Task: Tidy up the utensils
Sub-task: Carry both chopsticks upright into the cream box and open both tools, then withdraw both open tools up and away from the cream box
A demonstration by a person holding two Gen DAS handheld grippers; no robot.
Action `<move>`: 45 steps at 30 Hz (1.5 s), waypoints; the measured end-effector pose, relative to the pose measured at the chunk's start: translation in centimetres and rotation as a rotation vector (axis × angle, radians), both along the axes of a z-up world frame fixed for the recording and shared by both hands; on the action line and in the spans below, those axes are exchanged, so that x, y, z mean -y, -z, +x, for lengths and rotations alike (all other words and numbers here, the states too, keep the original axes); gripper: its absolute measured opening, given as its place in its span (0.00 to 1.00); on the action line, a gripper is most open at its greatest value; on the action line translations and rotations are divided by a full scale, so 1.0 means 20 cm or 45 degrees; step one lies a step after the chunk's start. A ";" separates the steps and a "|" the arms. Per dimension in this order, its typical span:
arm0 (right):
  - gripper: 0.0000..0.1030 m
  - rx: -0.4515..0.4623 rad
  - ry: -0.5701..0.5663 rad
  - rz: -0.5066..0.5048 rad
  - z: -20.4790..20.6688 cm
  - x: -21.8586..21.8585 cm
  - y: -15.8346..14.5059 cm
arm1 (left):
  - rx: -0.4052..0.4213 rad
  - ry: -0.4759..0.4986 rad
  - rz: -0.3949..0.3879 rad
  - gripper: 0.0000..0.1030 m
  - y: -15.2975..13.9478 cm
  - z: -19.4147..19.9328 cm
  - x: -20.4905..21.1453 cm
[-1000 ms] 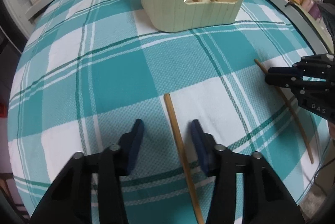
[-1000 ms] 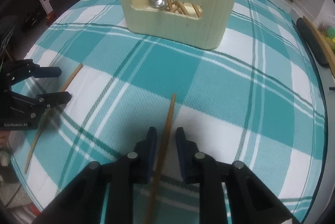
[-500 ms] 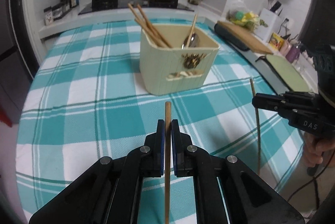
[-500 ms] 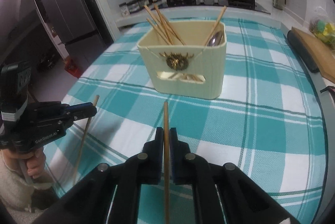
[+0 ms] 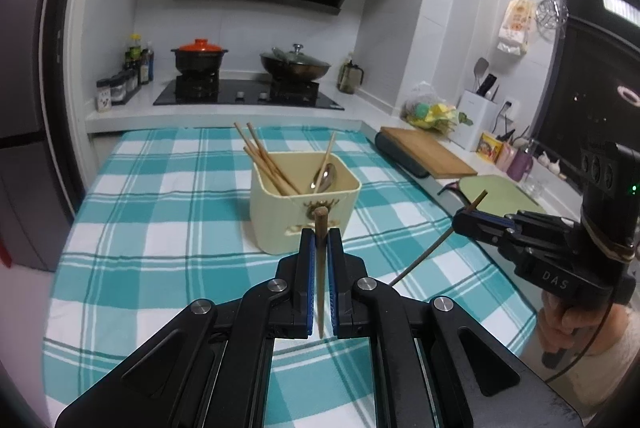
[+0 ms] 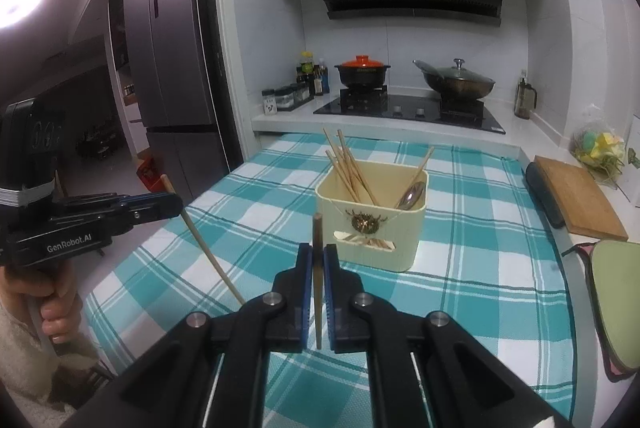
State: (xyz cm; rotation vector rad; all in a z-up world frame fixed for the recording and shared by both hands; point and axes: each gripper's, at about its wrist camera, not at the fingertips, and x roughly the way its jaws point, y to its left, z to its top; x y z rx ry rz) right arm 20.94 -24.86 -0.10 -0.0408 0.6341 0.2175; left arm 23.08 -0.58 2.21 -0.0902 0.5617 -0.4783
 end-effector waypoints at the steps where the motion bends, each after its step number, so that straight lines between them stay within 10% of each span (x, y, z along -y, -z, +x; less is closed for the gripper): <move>1: 0.06 0.012 0.004 0.002 0.00 0.00 -0.01 | 0.007 -0.002 -0.011 0.04 -0.01 0.00 0.00; 22: 0.06 0.299 0.093 -0.022 0.45 0.11 -0.62 | 0.284 -0.096 -0.068 0.04 -0.61 0.51 0.10; 28: 0.06 0.282 0.105 -0.065 0.73 0.15 -0.56 | 0.198 -0.109 -0.027 0.04 -0.49 0.79 0.21; 41: 0.06 -0.170 0.111 0.020 1.25 0.29 0.05 | -0.181 -0.085 0.065 0.05 0.05 1.27 0.36; 42: 0.06 -0.185 0.112 0.034 1.28 0.30 0.08 | -0.205 -0.094 0.084 0.08 0.08 1.30 0.36; 45: 0.27 -0.219 0.125 0.062 1.35 0.33 0.17 | -0.243 -0.141 0.103 0.61 0.14 1.34 0.34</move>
